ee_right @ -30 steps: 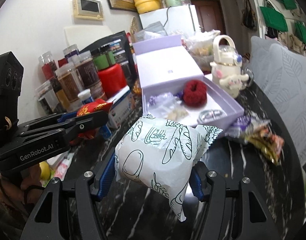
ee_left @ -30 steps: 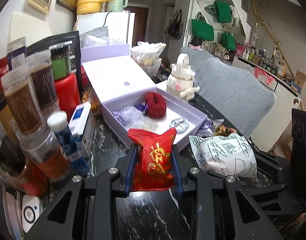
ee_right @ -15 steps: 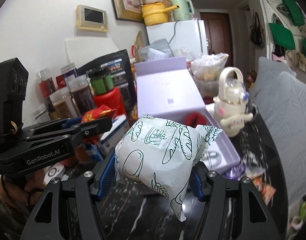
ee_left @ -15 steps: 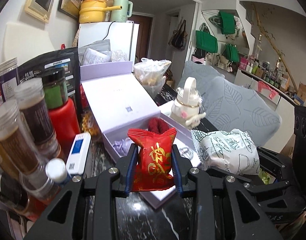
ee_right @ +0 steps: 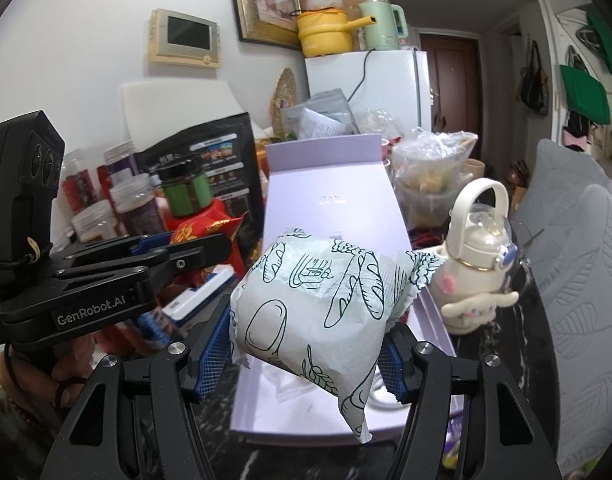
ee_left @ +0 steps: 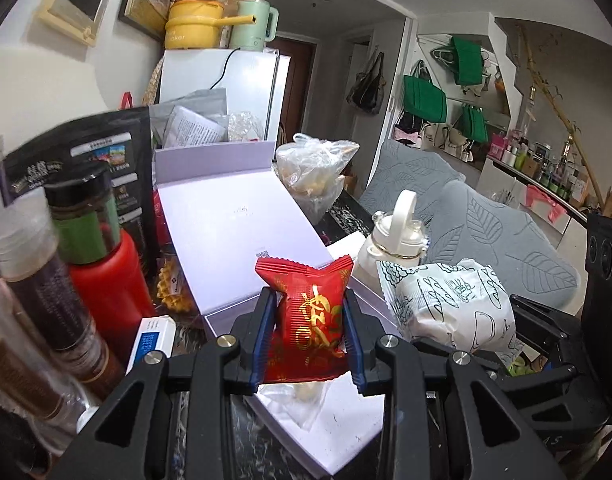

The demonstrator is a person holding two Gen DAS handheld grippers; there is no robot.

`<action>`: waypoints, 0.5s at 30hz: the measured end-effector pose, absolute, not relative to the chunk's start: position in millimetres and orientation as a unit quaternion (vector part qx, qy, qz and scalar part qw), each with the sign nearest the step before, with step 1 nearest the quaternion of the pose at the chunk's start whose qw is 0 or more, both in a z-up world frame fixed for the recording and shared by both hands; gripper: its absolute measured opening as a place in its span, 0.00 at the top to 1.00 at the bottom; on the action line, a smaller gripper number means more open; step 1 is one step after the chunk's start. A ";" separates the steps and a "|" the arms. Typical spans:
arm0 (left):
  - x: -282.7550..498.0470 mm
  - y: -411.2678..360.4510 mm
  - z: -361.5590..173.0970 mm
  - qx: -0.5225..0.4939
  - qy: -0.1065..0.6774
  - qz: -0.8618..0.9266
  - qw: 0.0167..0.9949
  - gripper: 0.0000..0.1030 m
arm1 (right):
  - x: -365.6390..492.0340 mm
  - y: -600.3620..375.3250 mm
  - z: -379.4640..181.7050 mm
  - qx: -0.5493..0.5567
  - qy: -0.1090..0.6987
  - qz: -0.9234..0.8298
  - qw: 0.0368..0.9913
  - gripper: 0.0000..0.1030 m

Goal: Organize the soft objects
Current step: 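Carry the snack bag and red packet with both grippers over the lavender box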

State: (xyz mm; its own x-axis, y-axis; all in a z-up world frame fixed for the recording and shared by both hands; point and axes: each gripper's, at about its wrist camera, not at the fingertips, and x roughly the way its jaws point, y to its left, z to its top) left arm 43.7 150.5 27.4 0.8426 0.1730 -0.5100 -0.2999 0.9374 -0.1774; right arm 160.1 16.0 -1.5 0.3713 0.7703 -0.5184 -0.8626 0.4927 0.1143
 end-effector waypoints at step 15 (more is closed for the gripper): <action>82.4 165.9 -34.3 -0.132 0.304 0.128 0.935 0.69 | 204.2 35.4 -70.9 -0.077 0.331 0.474 0.813 0.38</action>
State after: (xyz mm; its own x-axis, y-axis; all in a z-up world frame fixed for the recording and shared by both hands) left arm 82.4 165.9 -34.3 0.7827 0.1596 -0.6016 -0.3197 0.9324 -0.1685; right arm 204.2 35.4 -70.9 0.3327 0.7188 -0.6104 -0.8210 0.5392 0.1875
